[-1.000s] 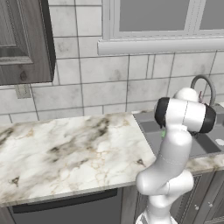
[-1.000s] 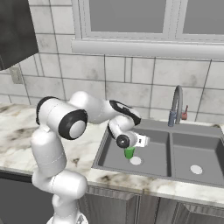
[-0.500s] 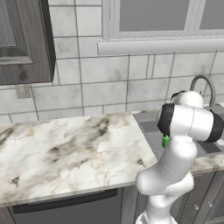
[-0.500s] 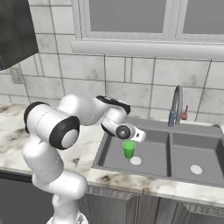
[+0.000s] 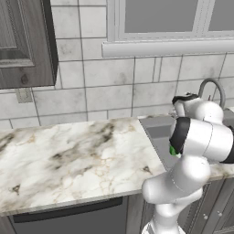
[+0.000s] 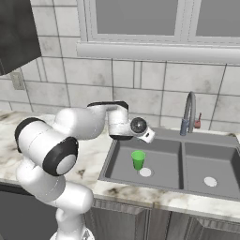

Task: Place the cup in the left basin and the pot in the right basin of the sink.

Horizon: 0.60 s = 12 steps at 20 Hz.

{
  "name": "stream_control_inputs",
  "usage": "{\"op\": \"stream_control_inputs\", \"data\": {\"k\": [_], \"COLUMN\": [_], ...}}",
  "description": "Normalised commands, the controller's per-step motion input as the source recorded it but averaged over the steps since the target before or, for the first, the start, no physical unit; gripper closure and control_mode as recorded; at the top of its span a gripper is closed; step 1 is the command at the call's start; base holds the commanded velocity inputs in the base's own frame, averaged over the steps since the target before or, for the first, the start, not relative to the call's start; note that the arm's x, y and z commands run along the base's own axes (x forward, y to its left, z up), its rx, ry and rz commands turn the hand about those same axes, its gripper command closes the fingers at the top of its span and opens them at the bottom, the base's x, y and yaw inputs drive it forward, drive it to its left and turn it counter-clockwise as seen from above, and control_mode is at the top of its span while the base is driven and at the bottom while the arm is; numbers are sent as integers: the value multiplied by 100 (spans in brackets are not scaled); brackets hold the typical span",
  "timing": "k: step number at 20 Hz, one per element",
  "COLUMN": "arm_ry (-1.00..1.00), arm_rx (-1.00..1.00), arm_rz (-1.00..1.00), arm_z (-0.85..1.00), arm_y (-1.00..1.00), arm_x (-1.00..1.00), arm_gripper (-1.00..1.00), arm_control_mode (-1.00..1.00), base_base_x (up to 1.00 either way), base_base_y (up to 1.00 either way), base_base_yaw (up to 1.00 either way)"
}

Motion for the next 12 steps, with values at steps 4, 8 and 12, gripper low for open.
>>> {"op": "stream_control_inputs", "data": {"k": [4, 8, 12], "arm_ry": [11, 13, 9], "arm_rx": [28, 9, -9], "arm_rz": [17, 19, 14], "arm_z": [37, 24, -2], "arm_y": [0, 3, 35], "arm_x": [6, 0, 0], "arm_gripper": [-100, -100, -100], "arm_control_mode": [-100, -100, -100], "base_base_x": [0, 0, 0], "base_base_y": [0, 0, 0], "base_base_yaw": [0, 0, 0]}}
